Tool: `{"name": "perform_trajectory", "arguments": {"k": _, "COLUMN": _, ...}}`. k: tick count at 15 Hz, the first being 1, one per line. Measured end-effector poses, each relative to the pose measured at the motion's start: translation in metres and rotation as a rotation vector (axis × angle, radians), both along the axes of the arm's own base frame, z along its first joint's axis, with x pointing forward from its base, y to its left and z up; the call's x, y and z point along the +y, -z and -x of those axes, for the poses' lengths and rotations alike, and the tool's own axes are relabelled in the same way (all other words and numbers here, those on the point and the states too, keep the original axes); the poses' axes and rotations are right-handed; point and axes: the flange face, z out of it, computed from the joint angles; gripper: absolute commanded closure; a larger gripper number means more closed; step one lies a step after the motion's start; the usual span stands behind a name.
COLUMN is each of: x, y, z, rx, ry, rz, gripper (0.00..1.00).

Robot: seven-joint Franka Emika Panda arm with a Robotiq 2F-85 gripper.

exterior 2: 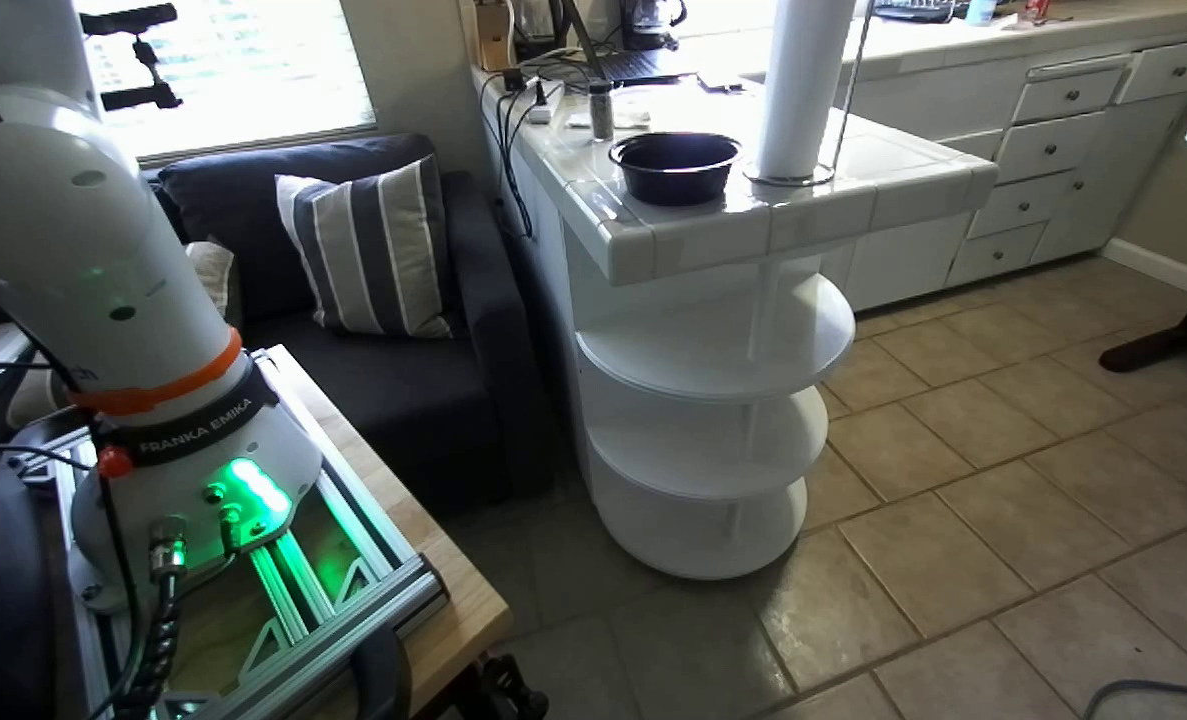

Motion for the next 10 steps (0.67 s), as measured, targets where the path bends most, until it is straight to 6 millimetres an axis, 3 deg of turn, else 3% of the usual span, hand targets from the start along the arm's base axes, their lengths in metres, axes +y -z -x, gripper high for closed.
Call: {"name": "perform_trajectory", "arguments": {"k": 10, "x": -0.0059, "y": 0.007, "z": 0.0039, "rx": 0.04, "ry": 0.007, "rz": 0.006, "gripper": 1.0}}
